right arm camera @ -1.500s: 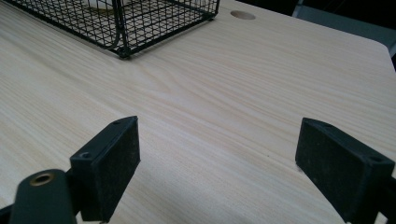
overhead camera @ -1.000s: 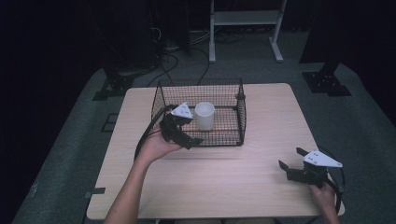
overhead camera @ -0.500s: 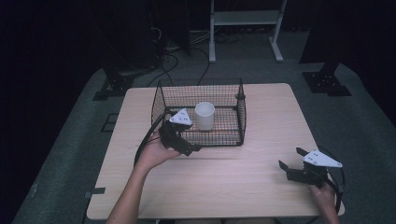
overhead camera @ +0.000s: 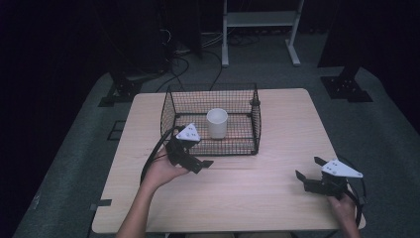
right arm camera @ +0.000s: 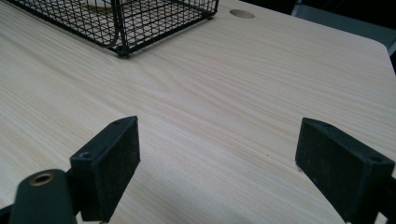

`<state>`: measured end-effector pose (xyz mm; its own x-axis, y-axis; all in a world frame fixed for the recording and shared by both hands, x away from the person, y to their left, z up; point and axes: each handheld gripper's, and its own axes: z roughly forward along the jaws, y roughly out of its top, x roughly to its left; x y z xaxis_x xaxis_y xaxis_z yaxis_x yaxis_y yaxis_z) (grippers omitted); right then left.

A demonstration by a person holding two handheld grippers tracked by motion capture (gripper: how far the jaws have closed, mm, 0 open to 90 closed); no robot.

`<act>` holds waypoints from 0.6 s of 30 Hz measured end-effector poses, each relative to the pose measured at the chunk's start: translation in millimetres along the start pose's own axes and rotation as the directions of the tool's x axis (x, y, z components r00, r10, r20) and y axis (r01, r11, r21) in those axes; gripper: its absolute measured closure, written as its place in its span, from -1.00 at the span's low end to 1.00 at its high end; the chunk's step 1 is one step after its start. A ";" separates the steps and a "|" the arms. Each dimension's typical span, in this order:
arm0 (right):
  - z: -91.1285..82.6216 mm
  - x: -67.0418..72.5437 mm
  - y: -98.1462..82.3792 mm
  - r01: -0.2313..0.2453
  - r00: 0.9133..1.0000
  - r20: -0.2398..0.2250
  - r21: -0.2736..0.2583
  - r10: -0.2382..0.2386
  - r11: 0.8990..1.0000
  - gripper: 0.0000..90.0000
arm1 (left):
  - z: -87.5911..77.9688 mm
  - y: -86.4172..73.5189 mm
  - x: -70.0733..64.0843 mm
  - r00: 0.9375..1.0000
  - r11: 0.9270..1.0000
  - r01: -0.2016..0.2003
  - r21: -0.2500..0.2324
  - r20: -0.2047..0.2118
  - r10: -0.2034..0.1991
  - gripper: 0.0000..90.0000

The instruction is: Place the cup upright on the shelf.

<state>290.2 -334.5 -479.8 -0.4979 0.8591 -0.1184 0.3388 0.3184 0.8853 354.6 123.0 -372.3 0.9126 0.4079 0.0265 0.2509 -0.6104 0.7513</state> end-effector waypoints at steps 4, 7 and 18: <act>0.1 0.2 0.0 0.004 1.000 0.001 0.000 -0.004 1.000 -0.71 | -0.8 -4.1 -2.4 1.000 1.000 0.007 -0.005 -0.002 -0.007 -0.80; 0.0 0.2 0.0 0.003 1.000 0.001 0.001 -0.003 1.000 -0.71 | -1.8 -8.4 -4.7 1.000 1.000 0.010 -0.005 -0.004 -0.010 -0.80; 0.2 0.3 0.1 0.006 1.000 0.003 0.001 -0.006 1.000 -0.71 | -3.9 -23.5 -12.0 0.999 0.999 0.035 -0.026 -0.002 -0.035 -0.80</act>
<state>290.2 -334.1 -479.9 -0.4976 0.8584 -0.1247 0.3370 0.3238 0.8841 336.5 135.1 -387.7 0.9027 0.4304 0.0011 0.2744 -0.5776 0.7688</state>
